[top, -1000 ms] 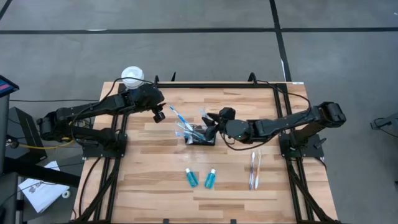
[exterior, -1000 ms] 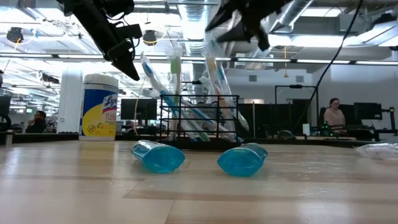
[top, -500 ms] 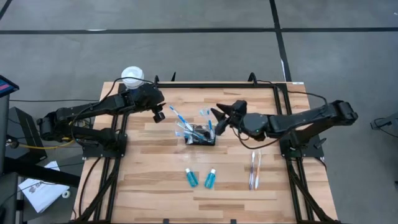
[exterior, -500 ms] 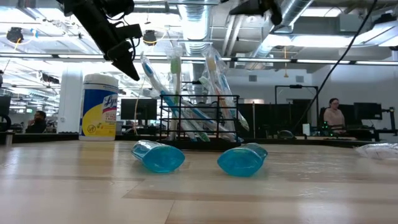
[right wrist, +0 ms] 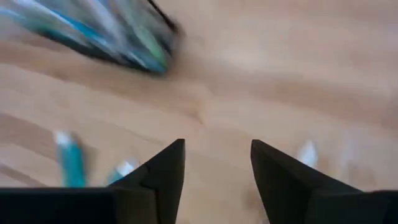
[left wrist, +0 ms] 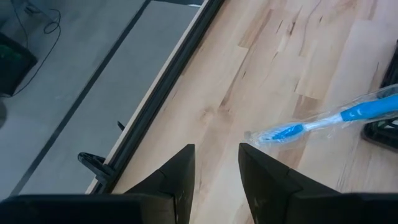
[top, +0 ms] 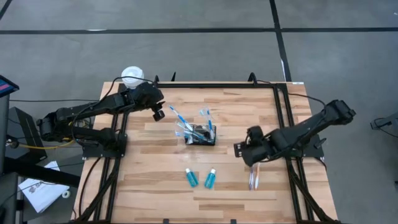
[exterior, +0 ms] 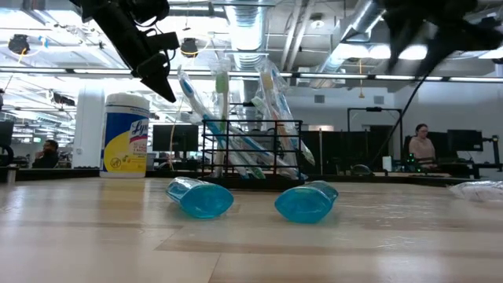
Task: Pick & Place toothbrushing station
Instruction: Put the purple toothbrush into the mesh
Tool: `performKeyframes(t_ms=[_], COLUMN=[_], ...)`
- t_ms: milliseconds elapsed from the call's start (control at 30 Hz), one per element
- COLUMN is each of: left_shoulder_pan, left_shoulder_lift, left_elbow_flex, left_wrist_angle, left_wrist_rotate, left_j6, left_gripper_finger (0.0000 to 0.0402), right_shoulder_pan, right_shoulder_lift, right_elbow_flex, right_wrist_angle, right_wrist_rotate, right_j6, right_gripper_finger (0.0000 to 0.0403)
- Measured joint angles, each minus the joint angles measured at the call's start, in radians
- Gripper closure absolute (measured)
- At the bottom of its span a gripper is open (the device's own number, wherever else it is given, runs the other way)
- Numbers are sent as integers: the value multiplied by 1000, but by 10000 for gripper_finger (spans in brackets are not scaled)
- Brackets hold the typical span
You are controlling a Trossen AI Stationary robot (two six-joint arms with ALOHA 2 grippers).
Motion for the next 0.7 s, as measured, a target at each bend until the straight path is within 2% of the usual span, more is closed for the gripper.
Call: performKeyframes(t_ms=[67, 167, 433, 700], left_shoulder_pan=[0, 0, 0, 0], left_shoulder_lift=[0, 0, 0, 0], left_elbow_flex=[0, 0, 0, 0], left_wrist_angle=[3, 8, 11, 11], left_wrist_rotate=[0, 0, 0, 0], left_j6=[0, 0, -3, -3], left_gripper_finger=[284, 284, 284, 284], right_shoulder_pan=[22, 34, 19, 26], right_shoulder_lift=[33, 77, 210, 222], right_elbow_flex=[0, 0, -30, -129], right_wrist_angle=[-24, -19, 5, 144], right_wrist_rotate=[-101, -183, -384, -407], right_j6=[82, 152, 162, 250], right_gripper_finger=[224, 213, 206, 202])
